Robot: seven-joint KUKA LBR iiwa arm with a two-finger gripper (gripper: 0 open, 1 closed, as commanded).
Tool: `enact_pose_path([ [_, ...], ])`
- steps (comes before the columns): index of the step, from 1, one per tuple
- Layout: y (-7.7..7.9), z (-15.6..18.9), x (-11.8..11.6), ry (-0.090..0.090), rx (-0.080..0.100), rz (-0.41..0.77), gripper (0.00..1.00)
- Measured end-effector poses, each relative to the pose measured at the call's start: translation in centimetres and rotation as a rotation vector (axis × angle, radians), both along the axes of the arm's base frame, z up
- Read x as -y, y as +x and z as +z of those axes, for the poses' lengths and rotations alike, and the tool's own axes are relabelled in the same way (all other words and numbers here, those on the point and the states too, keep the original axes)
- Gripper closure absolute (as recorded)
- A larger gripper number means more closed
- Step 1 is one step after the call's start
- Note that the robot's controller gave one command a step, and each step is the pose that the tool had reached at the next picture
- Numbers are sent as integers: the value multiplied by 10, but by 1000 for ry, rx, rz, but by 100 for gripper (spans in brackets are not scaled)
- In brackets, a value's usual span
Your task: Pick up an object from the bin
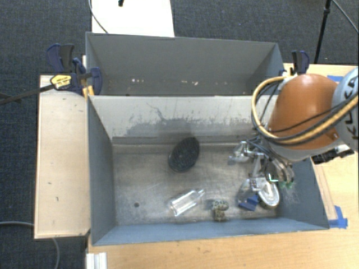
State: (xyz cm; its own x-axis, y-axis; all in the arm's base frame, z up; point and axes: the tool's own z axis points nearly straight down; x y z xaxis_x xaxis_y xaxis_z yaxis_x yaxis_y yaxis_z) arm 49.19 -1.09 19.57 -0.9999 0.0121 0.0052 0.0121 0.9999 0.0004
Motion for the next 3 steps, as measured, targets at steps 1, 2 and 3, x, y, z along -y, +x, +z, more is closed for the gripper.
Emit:
enact_pose_path([
  [1, -6, -124, -123, 2, 18, 234, 0],
  [2, -12, -95, -108, 1, 11, 536, 0],
  [3, 0, -96, -103, 2, 12, 703, 0],
])
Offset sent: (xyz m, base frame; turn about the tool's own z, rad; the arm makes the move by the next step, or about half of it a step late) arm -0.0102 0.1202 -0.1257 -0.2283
